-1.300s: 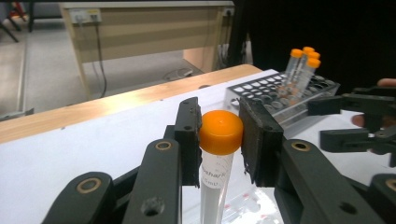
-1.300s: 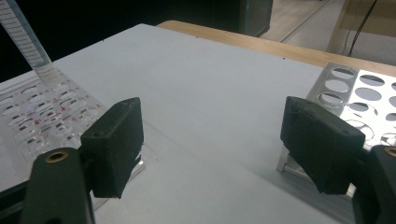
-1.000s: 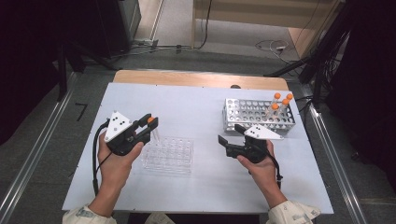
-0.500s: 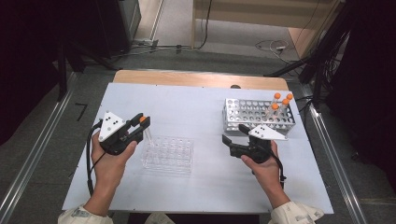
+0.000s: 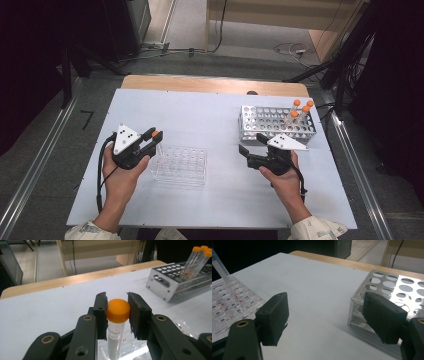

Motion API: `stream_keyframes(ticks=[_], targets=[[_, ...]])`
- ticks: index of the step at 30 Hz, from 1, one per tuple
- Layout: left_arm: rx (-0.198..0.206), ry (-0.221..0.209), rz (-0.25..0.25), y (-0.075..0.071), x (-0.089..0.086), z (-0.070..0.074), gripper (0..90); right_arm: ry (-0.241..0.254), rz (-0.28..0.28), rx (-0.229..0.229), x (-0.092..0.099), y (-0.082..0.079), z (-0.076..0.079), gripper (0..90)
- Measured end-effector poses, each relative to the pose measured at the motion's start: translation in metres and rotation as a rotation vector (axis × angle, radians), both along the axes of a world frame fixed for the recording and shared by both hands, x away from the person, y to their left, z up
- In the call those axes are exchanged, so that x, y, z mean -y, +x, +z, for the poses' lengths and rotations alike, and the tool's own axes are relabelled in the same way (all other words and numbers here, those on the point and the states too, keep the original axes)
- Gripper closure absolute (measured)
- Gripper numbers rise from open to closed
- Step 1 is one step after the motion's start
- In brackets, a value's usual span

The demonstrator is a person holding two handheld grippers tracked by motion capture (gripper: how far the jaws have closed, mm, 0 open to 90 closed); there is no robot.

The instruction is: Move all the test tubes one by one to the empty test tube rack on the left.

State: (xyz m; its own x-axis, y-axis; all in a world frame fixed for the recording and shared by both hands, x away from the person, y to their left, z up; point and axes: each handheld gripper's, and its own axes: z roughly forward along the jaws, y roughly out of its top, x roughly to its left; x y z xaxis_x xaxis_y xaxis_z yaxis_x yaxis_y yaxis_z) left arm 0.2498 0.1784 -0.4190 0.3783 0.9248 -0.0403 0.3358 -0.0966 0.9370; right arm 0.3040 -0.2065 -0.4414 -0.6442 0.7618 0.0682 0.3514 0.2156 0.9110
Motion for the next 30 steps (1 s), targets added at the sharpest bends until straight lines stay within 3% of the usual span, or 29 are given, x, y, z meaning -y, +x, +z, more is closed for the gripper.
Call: stream_keyframes(ticks=[5, 30], targets=[[-0.008, 0.010, 0.000, 0.001, 0.002, -0.010, 70.9, 0.000, 0.000, 0.001, 0.000, 0.000, 0.000, 20.3], [-0.049, 0.037, -0.009, -0.001, 0.005, -0.026, 69.1, -0.004, -0.005, -0.002, 0.002, 0.000, -0.001, 20.3]])
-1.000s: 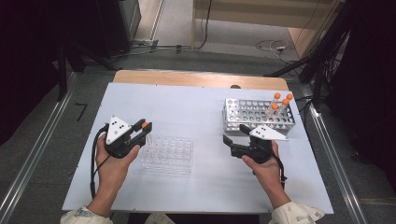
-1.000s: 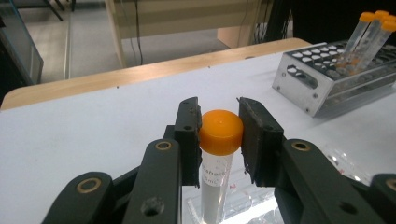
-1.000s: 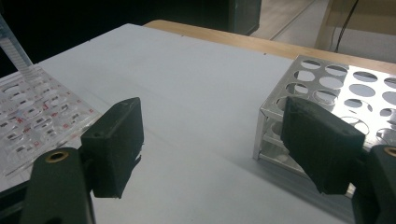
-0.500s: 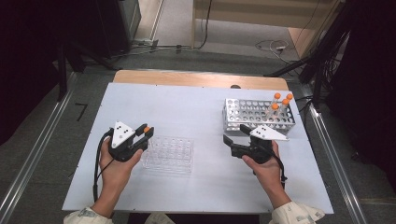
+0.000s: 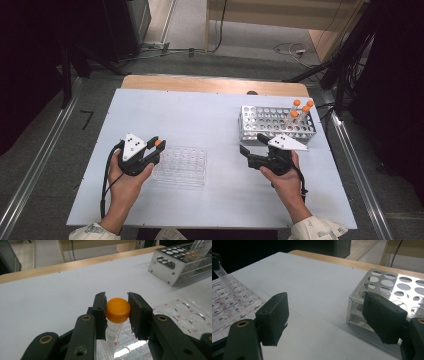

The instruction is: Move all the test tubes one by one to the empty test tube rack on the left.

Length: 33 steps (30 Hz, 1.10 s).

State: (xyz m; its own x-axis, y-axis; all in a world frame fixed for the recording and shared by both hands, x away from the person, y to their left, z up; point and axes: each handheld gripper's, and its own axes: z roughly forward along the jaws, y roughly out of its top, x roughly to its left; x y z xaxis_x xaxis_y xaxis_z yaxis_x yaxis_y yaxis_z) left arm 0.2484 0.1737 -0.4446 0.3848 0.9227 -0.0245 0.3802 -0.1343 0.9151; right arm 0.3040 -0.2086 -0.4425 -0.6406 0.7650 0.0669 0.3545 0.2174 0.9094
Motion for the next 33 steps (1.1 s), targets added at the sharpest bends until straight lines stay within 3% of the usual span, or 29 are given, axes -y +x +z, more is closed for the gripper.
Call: stream_keyframes(ticks=[3, 7, 12, 17, 23, 33], targets=[[-0.010, -0.008, -0.011, 0.001, 0.000, -0.001, 65.1, 0.001, -0.001, 0.002, 0.000, 0.000, 0.000, 20.3], [0.006, -0.034, -0.021, 0.000, 0.001, 0.002, 55.6, 0.002, -0.004, 0.002, 0.001, 0.000, 0.000, 20.3], [0.007, -0.074, -0.045, 0.002, 0.001, 0.006, 38.5, 0.004, -0.010, 0.004, 0.003, 0.001, 0.001, 20.3], [-0.002, -0.085, -0.046, 0.002, 0.002, 0.010, 21.2, 0.004, -0.024, 0.005, 0.007, 0.002, 0.001, 20.2], [-0.006, -0.131, -0.039, 0.002, 0.001, 0.013, 15.0, 0.003, -0.065, 0.014, 0.016, 0.005, 0.003, 19.8], [0.014, -0.124, -0.028, 0.002, 0.000, 0.014, 12.4, 0.019, -0.203, 0.039, 0.049, 0.013, 0.009, 19.7]])
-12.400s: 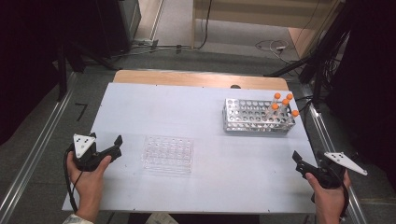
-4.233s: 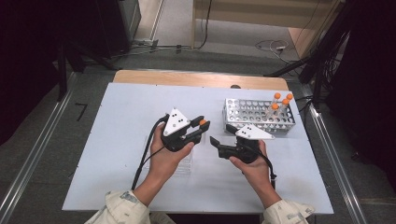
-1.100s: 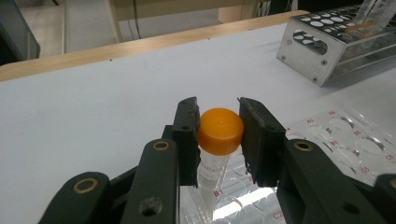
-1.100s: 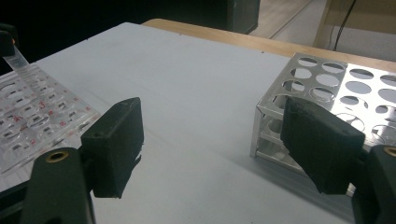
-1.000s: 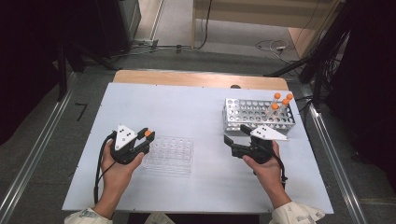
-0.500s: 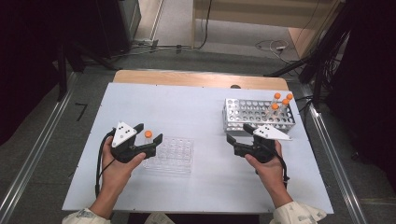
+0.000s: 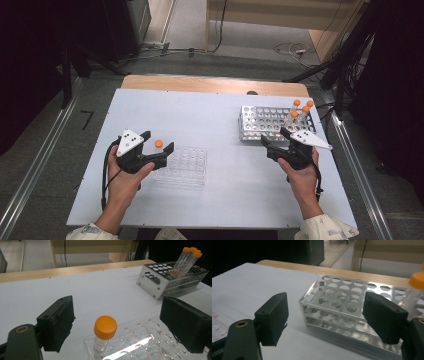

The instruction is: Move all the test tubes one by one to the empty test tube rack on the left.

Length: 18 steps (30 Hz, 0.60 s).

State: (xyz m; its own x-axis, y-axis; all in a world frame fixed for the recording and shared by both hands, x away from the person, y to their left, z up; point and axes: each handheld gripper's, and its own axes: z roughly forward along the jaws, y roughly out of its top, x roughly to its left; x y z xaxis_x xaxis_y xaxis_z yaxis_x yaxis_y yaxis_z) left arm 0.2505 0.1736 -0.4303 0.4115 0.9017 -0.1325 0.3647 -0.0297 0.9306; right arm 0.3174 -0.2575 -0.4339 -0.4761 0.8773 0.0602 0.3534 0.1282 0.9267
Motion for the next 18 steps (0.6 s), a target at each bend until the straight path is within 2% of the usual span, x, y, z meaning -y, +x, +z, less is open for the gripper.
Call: stream_keyframes(ticks=[8, 18], targets=[[0.001, 0.002, -0.008, 0.001, 0.000, 0.002, 11.7, -0.001, -0.088, 0.006, 0.018, 0.009, -0.001, 19.7], [0.011, 0.000, -0.003, 0.001, 0.000, 0.003, 11.7, 0.001, -0.200, -0.007, 0.029, 0.026, -0.006, 22.2]])
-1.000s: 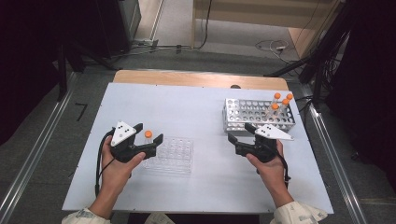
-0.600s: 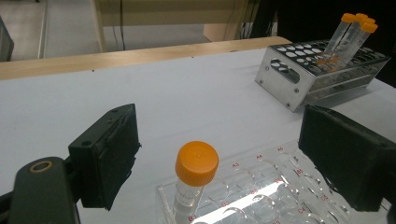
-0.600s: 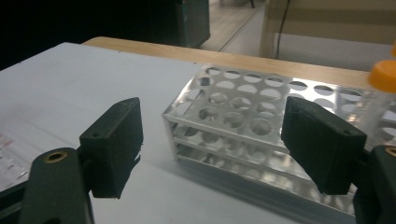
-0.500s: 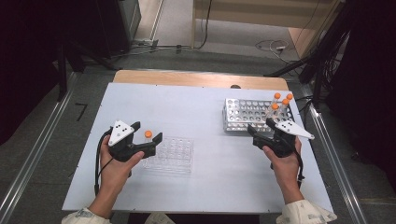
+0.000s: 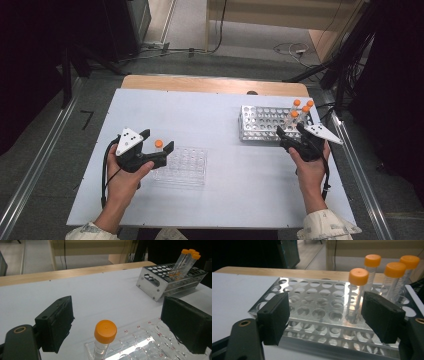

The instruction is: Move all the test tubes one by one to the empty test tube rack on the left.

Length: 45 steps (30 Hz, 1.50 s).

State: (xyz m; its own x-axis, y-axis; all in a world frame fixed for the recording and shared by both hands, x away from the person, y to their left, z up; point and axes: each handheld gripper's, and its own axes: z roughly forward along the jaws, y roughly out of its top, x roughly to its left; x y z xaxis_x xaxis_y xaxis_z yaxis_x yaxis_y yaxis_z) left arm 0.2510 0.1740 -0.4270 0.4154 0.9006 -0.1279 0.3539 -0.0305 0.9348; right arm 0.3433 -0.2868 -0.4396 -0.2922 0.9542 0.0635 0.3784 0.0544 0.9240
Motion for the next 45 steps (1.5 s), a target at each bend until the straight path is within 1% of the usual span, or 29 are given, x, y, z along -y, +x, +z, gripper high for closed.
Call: stream_keyframes(ticks=[6, 10, 15, 20, 25, 27, 33, 37, 41, 45], targets=[[0.003, -0.001, 0.001, 0.000, 0.000, 0.000, 11.9, -0.024, -0.043, 0.014, 0.005, 0.012, -0.006, 25.8], [0.002, 0.000, 0.000, 0.000, 0.000, 0.000, 12.6, -0.029, -0.067, 0.010, 0.007, 0.020, -0.012, 29.1], [0.003, 0.002, -0.008, -0.001, 0.002, 0.000, 12.7, -0.037, -0.081, 0.005, 0.008, 0.028, -0.018, 33.8], [0.002, -0.001, -0.007, 0.000, 0.003, 0.000, 13.2, -0.054, -0.081, 0.019, 0.009, 0.033, -0.021, 39.1], [0.001, 0.001, -0.010, 0.001, 0.003, 0.000, 13.2, -0.061, -0.087, 0.015, 0.008, 0.039, -0.026, 44.4], [0.000, 0.003, -0.009, 0.001, 0.003, -0.001, 13.3, -0.065, -0.095, 0.024, 0.008, 0.041, -0.027, 48.2], [-0.007, 0.006, -0.013, 0.002, 0.004, -0.003, 13.7, -0.054, -0.092, 0.022, 0.010, 0.047, -0.030, 57.3], [-0.007, 0.007, -0.013, 0.001, 0.004, -0.003, 13.7, -0.044, -0.087, 0.025, 0.012, 0.048, -0.031, 63.3], [-0.007, 0.009, -0.016, 0.001, 0.005, -0.003, 13.8, -0.053, -0.081, 0.033, 0.011, 0.048, -0.032, 70.4], [-0.004, 0.006, -0.014, 0.000, 0.004, -0.003, 13.8, -0.050, -0.081, 0.036, 0.012, 0.048, -0.031, 71.6]])
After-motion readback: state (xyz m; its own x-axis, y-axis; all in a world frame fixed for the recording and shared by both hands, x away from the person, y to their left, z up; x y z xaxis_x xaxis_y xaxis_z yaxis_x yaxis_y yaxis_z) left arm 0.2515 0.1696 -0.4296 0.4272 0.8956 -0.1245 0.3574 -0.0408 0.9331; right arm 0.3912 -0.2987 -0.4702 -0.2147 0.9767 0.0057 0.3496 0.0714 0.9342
